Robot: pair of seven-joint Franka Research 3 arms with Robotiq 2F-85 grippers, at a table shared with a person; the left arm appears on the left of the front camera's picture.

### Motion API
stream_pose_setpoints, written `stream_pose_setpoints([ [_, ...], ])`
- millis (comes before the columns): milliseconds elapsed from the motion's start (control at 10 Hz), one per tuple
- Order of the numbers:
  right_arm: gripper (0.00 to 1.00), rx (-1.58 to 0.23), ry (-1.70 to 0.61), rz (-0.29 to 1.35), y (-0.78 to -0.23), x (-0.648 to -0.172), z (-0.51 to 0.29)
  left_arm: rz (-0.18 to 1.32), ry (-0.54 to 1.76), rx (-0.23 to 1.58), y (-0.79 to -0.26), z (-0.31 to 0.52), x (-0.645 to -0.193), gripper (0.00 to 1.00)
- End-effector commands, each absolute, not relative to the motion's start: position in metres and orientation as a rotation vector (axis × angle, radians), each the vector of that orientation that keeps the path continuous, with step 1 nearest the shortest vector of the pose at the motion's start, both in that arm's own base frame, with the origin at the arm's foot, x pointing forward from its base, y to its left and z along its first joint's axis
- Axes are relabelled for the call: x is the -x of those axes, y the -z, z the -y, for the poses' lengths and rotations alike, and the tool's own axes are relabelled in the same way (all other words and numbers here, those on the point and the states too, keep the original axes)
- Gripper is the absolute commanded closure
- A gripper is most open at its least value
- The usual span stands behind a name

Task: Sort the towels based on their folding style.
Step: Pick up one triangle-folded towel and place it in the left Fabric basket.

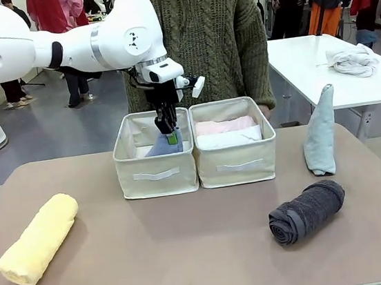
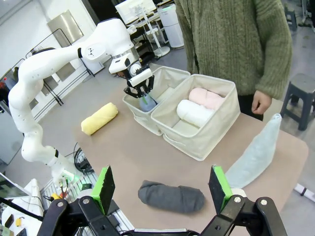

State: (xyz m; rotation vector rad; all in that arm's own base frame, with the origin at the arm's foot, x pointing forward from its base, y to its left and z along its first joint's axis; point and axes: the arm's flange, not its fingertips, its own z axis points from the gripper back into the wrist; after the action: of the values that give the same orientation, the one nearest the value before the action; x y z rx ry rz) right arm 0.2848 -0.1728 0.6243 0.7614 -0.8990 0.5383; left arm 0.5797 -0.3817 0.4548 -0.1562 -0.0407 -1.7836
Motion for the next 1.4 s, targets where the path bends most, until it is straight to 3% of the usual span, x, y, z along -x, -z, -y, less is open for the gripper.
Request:
stream_pose_setpoints([
  [0,0.00,-0.783,-0.550,0.927,-0.623,-0.287,0.172,0.017,1.807,0.145,-0.451,0.382,-0.582,0.85],
  [100,0.00,-0.783,-0.550,0.927,-0.623,-0.287,0.172,0.023,1.828,0.149,-0.452,0.382,-0.581,0.40],
  [200,0.00,-0.783,-0.550,0.927,-0.623,-0.287,0.172,0.026,1.832,0.154,-0.453,0.382,-0.580,0.37],
  [300,0.00,-0.783,-0.550,0.927,-0.623,-0.287,0.172,0.033,1.832,0.158,-0.454,0.382,-0.580,0.00],
  [500,0.00,-0.783,-0.550,0.927,-0.623,-0.287,0.172,0.037,1.840,0.160,-0.455,0.382,-0.579,0.00],
  [600,0.00,-0.783,-0.550,0.927,-0.623,-0.287,0.172,0.035,1.842,0.169,-0.454,0.381,-0.579,0.15],
  [800,0.00,-0.783,-0.550,0.927,-0.623,-0.287,0.172,0.037,1.847,0.175,-0.455,0.382,-0.579,0.00],
  [1100,0.00,-0.783,-0.550,0.927,-0.623,-0.287,0.172,0.073,1.900,0.190,-0.486,0.363,-0.571,0.00],
  [1300,0.00,-0.783,-0.550,0.927,-0.623,-0.287,0.172,0.251,1.970,0.239,-0.553,0.296,-0.540,0.00],
])
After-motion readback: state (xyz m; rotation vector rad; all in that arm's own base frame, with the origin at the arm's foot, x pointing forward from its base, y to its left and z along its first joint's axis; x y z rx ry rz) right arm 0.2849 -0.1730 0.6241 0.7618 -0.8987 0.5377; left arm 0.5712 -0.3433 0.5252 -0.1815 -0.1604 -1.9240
